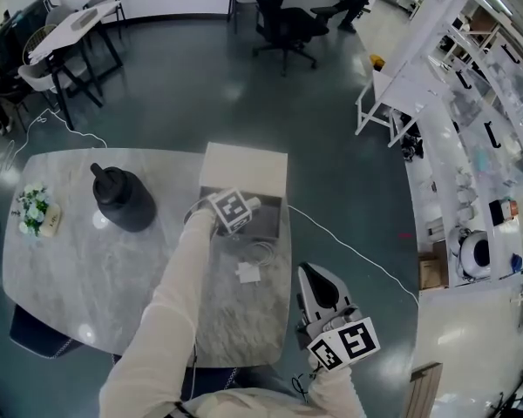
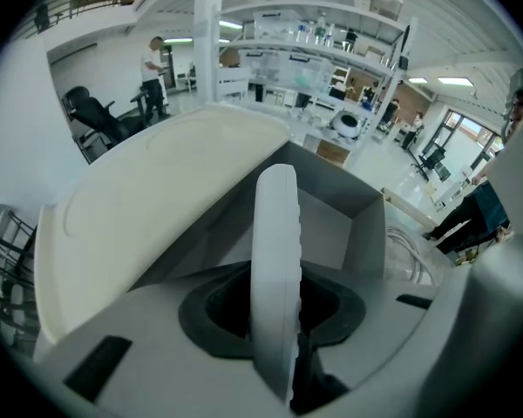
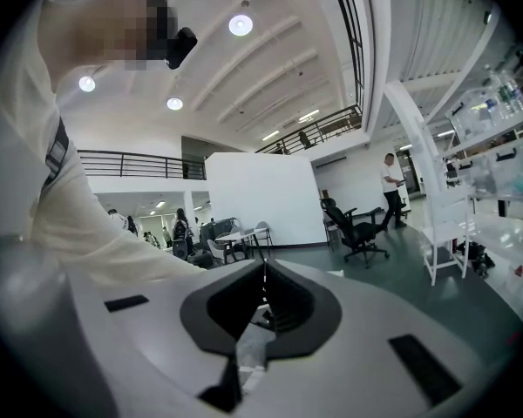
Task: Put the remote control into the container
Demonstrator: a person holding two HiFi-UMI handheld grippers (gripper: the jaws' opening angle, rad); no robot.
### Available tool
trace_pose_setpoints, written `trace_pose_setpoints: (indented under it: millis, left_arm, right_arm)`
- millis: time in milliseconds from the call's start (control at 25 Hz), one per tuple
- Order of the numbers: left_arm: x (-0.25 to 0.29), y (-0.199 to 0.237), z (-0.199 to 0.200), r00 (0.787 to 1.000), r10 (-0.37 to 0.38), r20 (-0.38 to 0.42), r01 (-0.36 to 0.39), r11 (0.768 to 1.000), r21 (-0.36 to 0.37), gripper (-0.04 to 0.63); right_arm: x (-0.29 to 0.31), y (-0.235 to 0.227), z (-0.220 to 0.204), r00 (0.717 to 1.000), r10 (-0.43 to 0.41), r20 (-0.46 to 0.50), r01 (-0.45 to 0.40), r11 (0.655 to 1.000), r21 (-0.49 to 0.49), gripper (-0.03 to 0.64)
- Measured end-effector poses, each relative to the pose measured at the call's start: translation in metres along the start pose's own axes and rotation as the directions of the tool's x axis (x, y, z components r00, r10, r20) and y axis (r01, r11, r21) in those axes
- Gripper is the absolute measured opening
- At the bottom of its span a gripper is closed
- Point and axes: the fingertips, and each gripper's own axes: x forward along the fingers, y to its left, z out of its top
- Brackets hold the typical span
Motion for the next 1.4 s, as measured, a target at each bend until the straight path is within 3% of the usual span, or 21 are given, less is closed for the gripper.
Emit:
trace_pose_setpoints:
  millis: [200, 480, 720, 880, 1000, 1120, 1280, 1400]
  left_arm:
    - [-0.006, -0.001, 0.0, 0.998, -0.029, 0.048, 0.031, 0.999, -0.04, 0.106]
    - [-0.003, -0.014, -0.001, 0.996, -0.083, 0.026, 0.082, 0.996, 0.019, 0.12]
    - [-0.007, 0.002, 0.009, 0.994, -0.015, 0.104, 0.02, 0.999, -0.046, 0.124]
    - [-0.01, 0.0, 0.01, 0.989, -0.075, 0.131, 0.09, 0.99, -0.106, 0.124]
    - [-0.008, -0.01, 0.01, 0.985, -0.138, 0.104, 0.147, 0.986, -0.082, 0.124]
    - [-0.002, -0.01, 0.013, 0.988, -0.124, 0.086, 0.13, 0.99, -0.058, 0.124]
    - [-0.005, -0.001, 0.019, 0.985, -0.088, 0.147, 0.098, 0.993, -0.059, 0.125]
    - [-0.012, 0.0, 0.024, 0.971, -0.11, 0.211, 0.131, 0.988, -0.085, 0.137]
  right_arm:
    - [-0.001, 0.0, -0.001, 1.0, -0.004, 0.0, 0.004, 1.0, 0.004, 0.017]
    - [-0.002, 0.0, -0.003, 1.0, -0.003, -0.005, 0.003, 1.0, 0.003, 0.017]
    - [-0.003, -0.002, -0.002, 1.0, -0.006, -0.006, 0.006, 1.0, 0.003, 0.017]
    - [-0.002, -0.001, -0.005, 1.0, -0.006, -0.012, 0.006, 1.0, 0.006, 0.017]
    - [0.001, 0.0, -0.007, 1.0, -0.002, -0.021, 0.002, 1.0, 0.002, 0.017]
    - [0.002, 0.001, -0.008, 1.0, -0.001, -0.025, 0.001, 1.0, -0.003, 0.017]
    - [0.002, -0.001, -0.009, 1.0, -0.008, -0.029, 0.008, 1.0, -0.002, 0.017]
    - [0.003, -0.003, -0.011, 0.999, -0.008, -0.032, 0.009, 1.0, 0.002, 0.017]
